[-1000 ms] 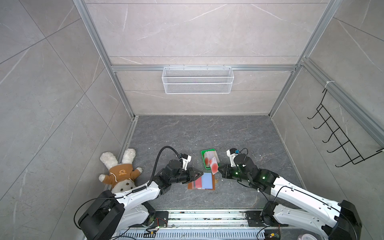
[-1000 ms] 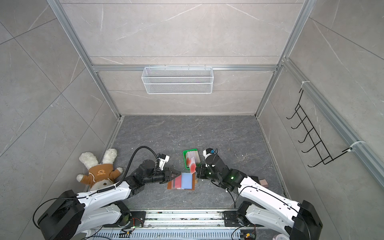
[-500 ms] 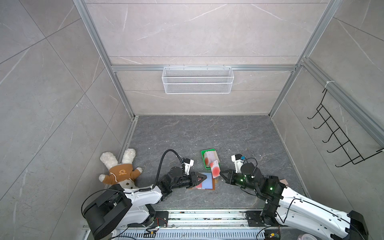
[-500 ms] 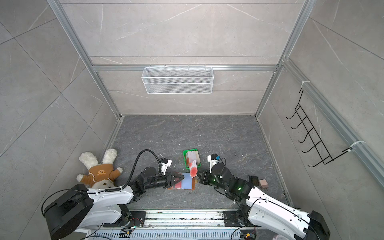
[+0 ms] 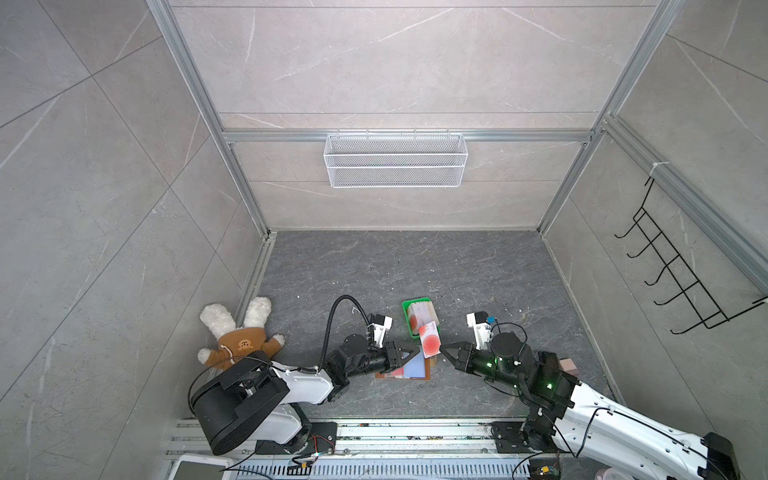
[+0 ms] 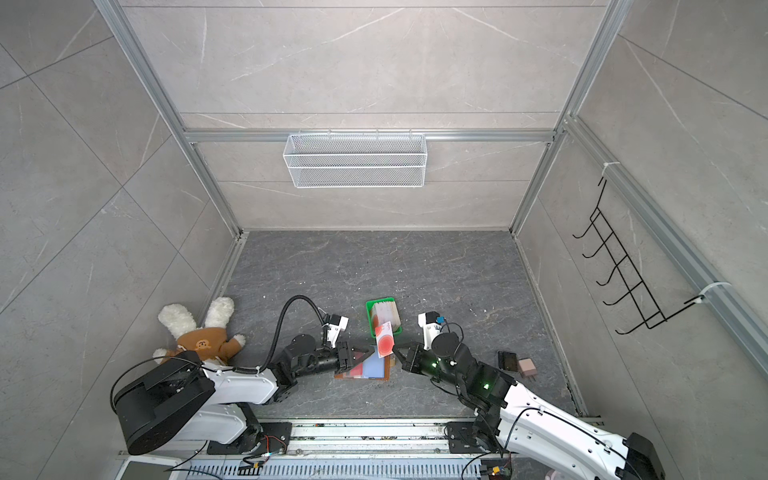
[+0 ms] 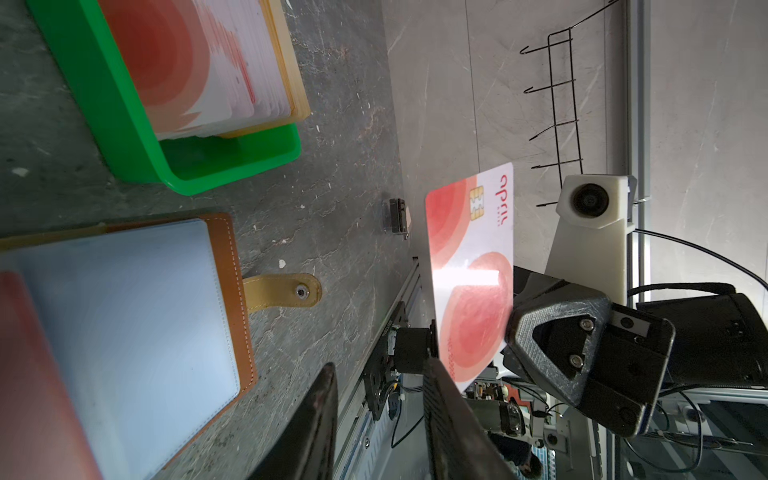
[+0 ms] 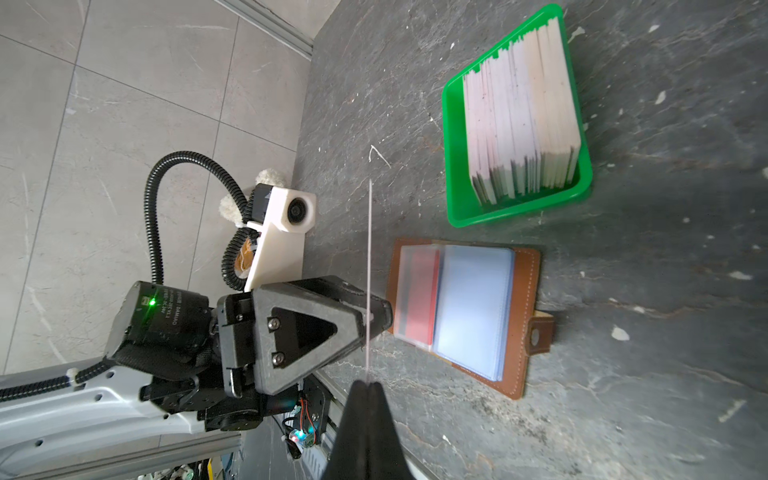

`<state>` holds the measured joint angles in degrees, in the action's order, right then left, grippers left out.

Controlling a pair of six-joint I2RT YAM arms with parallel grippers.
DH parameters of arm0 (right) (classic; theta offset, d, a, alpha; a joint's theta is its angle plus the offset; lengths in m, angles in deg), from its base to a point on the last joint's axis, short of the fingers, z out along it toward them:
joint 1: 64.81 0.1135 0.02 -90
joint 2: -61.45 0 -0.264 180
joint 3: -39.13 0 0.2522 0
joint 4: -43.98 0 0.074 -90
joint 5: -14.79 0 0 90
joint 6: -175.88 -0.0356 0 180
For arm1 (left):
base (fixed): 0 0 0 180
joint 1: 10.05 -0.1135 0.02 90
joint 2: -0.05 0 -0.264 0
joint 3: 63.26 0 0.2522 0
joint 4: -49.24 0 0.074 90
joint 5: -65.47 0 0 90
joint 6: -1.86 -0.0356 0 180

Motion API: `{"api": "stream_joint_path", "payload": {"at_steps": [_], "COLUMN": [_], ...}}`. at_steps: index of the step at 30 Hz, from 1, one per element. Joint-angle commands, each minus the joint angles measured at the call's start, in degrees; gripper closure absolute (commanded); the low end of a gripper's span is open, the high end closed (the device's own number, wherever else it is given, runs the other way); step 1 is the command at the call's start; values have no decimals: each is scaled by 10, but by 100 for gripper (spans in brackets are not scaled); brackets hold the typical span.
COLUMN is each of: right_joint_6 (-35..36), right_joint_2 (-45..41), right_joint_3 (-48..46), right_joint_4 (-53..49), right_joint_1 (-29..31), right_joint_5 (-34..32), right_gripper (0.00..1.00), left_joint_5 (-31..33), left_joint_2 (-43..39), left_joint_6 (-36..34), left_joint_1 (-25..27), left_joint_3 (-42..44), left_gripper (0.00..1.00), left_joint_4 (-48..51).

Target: Put the credit cards into the card holder

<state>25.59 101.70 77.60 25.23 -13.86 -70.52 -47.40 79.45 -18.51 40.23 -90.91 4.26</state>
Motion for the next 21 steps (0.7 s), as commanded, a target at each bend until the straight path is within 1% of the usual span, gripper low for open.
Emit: {"api": "stream_joint_path", "payload": {"at_steps": [1,5,10,14,21], "right_joint_6": [-22,-31,-35,-37,-38], "right_joint_2": [-7,-3,-4,-20,-73], "right_joint_3": [-9,-17,-21,-21,-21], "right_joint_4": [31,59,59,42,-3], "right_joint_1": [4,4,5,5,5], "right_joint_5": [14,23,23,7,-31], "right_gripper": [100,100,100,100,100], "left_joint_5": [-9,-16,-14,-12,-6], "left_joint_2": [3,2,-8,-14,-14], "left_joint_6": [4,5,10,11,13], "left_joint_1": [3,4,3,3,4], "left_joint_3": [-17,-22,-20,-19,-8], "left_gripper": [63,63,63,63,64], "left_joint_4": [-62,-65,-76,-63,-64]}}
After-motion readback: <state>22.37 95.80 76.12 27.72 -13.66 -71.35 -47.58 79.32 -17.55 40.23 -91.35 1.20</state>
